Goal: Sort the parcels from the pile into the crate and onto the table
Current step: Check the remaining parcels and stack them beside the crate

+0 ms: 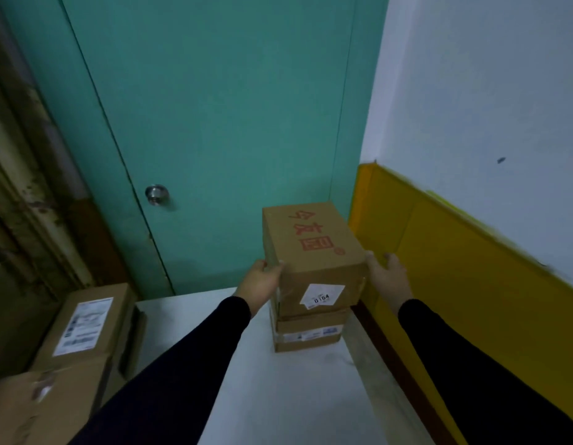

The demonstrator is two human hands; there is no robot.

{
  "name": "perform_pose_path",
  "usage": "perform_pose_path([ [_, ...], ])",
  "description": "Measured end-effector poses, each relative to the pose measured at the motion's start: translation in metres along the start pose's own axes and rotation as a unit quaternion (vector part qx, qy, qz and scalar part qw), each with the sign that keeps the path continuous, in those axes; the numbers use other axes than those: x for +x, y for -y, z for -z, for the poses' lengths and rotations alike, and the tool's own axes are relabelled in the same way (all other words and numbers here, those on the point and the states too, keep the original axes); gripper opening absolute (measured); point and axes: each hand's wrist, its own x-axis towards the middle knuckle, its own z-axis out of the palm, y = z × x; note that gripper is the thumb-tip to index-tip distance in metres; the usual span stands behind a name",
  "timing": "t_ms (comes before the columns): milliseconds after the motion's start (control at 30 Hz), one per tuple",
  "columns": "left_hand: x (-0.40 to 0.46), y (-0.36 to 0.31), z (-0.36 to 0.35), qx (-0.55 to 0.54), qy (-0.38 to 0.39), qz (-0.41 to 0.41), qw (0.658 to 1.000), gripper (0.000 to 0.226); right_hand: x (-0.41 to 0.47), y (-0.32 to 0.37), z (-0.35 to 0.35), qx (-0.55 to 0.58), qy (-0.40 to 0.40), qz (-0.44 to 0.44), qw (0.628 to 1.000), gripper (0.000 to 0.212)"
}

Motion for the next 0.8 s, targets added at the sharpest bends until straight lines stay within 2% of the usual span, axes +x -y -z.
perform_pose_path([
  [100, 0.017, -0.007, -0.024, -0.062, 0.004, 0.038, 0.997, 0.056, 0.031, -0.008, -0.005, 0.067, 0.033, -0.026, 0.997, 0.087],
  [233, 0.041, 0.001, -0.046, -0.141, 0.005, 0.073, 0.987, 0.055, 0.056, -0.035, -0.021, 0.165, 0.165, -0.039, 0.972, 0.083],
  [300, 0.046, 0.007, -0.049, -0.157, -0.008, 0.075, 0.985, 0.053, 0.056, -0.042, -0.025, 0.187, 0.171, -0.030, 0.967, 0.088],
  [433, 0.036, -0.003, -0.029, -0.184, -0.034, 0.069, 0.980, 0.047, 0.033, -0.011, -0.023, 0.220, 0.173, 0.021, 0.960, 0.054],
  [600, -0.012, -0.013, 0.031, -0.250, -0.055, 0.002, 0.967, 0.040, -0.006, 0.037, -0.017, 0.203, 0.213, 0.118, 0.948, 0.080],
  [733, -0.049, 0.004, 0.079, -0.255, -0.035, -0.065, 0.964, 0.056, -0.053, 0.068, -0.033, 0.213, 0.283, 0.108, 0.929, 0.093],
  [800, -0.066, 0.018, 0.097, -0.261, -0.024, -0.092, 0.961, 0.051, -0.083, 0.077, -0.046, 0.220, 0.291, 0.093, 0.926, 0.090],
])
